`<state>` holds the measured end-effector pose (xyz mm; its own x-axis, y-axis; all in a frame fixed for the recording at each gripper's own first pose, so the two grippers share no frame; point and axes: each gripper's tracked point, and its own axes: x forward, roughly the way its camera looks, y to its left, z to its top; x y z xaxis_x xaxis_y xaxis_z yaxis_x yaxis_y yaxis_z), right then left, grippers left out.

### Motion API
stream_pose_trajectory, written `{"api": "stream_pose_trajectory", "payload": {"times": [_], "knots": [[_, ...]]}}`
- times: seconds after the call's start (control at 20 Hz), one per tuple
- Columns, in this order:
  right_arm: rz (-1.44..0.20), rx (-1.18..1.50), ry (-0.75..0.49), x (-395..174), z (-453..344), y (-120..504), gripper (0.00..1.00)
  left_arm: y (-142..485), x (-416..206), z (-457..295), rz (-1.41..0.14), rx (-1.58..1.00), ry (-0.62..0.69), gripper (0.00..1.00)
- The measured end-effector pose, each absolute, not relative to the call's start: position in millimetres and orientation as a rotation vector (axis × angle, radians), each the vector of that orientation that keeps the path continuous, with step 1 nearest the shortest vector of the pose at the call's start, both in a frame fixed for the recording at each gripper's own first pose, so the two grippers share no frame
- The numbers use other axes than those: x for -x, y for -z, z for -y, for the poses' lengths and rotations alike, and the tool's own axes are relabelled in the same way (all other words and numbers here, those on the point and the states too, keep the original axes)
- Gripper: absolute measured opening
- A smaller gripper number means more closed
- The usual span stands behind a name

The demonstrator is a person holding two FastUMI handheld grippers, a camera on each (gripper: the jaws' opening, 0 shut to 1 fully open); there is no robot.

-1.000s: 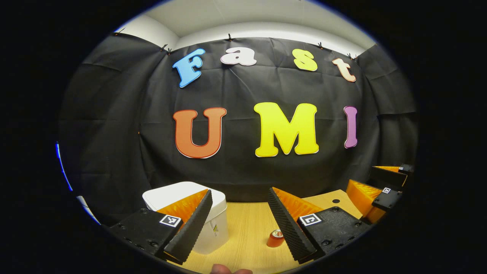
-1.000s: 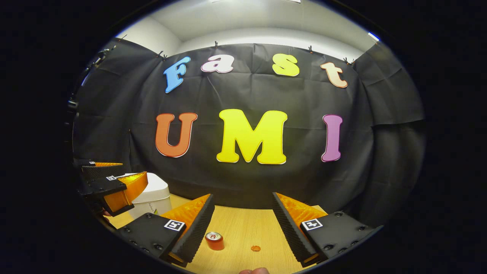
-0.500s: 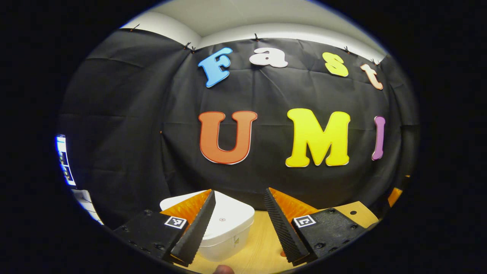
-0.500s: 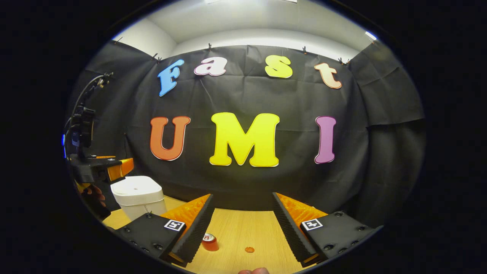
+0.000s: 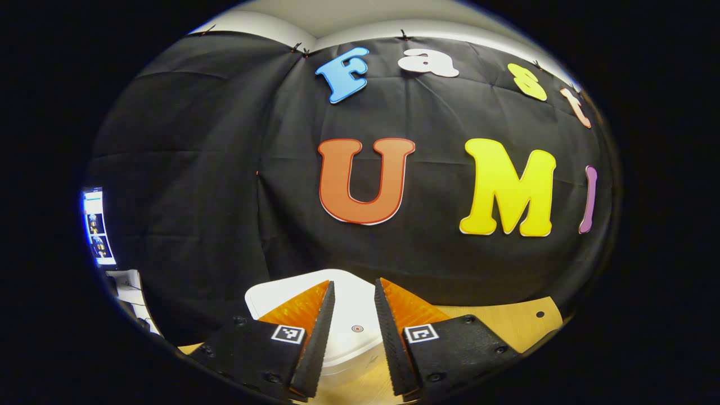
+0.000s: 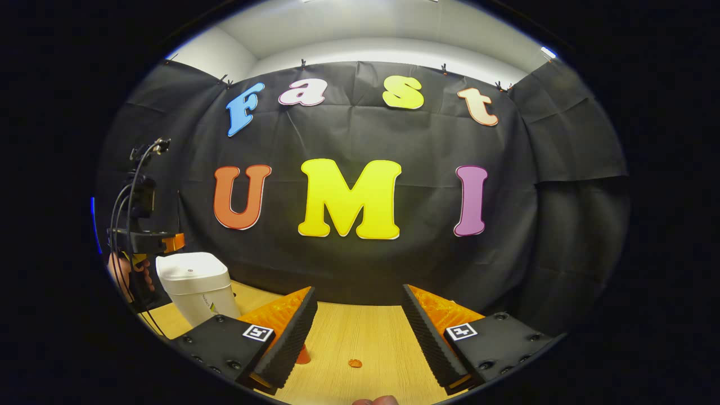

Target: Press the lid of the desktop garbage bin to open it, pick up the crumpled paper on the desktop and throw it into the bin, then pick up the pop can on the desktop and drop it into the bin, and finally close the garbage bin lid.

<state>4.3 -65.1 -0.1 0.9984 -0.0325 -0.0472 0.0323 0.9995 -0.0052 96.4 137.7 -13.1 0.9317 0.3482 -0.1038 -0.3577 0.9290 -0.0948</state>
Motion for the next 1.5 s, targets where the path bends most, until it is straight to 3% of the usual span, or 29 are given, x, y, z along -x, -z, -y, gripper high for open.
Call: {"api": "stream_pose_trajectory", "payload": {"times": [0.1, 0.3, 0.7, 1.0, 1.35, 1.45, 1.5], "knots": [[-0.048, 0.013, 0.031, -4.4, 66.9, -1.0, 0.95, 28.0, -103.0, -141.9, -0.121, 0.134, -0.373, 0.37], [-0.058, 0.026, 0.034, -5.5, 70.3, 4.2, 0.94, 59.0, -113.3, -149.4, -0.202, 0.143, -0.393, 0.21], [-0.074, 0.012, 0.042, -18.4, 71.4, 12.1, 0.95, 78.3, -121.1, -150.0, -0.238, 0.193, -0.404, 0.04], [-0.111, 0.000, 0.009, -25.1, 52.7, 26.5, 0.96, 81.0, -120.0, -147.4, -0.244, 0.184, -0.409, 0.04], [-0.060, 0.012, 0.000, -25.5, 50.8, 10.6, 0.95, -6.4, -108.1, -127.1, -0.034, 0.146, -0.337, 0.04], [-0.058, 0.000, 0.005, -24.6, 51.6, 9.2, 0.95, -24.7, -102.7, -116.3, 0.009, 0.138, -0.298, 0.11], [-0.054, -0.005, 0.007, -23.2, 52.3, 7.5, 0.95, -31.6, -100.3, -110.0, 0.018, 0.122, -0.275, 0.23]]}}
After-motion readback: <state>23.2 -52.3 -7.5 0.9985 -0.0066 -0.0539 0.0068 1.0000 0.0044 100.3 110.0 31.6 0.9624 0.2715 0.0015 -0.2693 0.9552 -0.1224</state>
